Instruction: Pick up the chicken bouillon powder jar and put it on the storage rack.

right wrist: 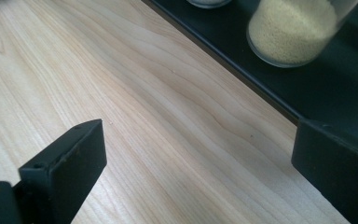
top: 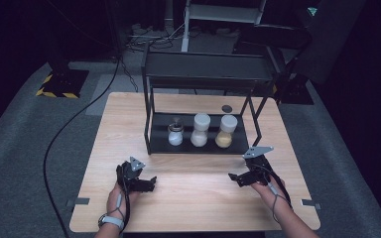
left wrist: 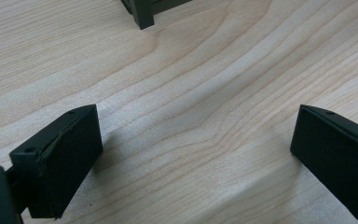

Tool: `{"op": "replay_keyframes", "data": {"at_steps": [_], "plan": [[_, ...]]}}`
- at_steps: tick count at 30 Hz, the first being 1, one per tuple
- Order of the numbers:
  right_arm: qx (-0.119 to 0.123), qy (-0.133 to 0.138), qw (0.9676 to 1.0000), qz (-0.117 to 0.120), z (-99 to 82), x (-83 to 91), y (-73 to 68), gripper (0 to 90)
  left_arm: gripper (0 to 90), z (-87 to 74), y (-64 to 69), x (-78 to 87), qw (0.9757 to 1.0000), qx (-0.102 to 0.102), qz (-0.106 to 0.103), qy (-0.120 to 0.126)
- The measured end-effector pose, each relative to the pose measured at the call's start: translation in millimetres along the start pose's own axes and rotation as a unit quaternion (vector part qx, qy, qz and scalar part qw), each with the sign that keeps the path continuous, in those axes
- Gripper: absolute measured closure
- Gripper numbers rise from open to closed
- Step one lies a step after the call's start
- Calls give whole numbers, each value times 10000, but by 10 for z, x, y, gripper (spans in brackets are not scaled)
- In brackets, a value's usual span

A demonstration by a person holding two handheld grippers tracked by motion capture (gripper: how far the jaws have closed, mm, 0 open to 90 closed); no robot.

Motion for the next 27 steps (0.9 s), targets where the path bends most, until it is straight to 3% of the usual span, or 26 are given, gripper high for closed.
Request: {"op": "replay_keyframes", "data": {"at_steps": [13, 27], "plan": [[-177, 159, 9997, 22, -330, -136, 116, 20, 20, 0, 3, 1, 10000, 12, -4, -5], [-250, 133, 9996, -80, -516, -247, 135, 15, 18, 4, 1, -2, 10000, 0, -6, -6]]}}
Point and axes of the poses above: each handheld gripper's, and its own axes: x roughly backward along the jaws, z roughly out of its top, y roughly to its right, the point moved 7 cm from there along -x, roughly forward along the jaws, and after that the axes turned 12 degrees about -x, right-handed, at the moved point
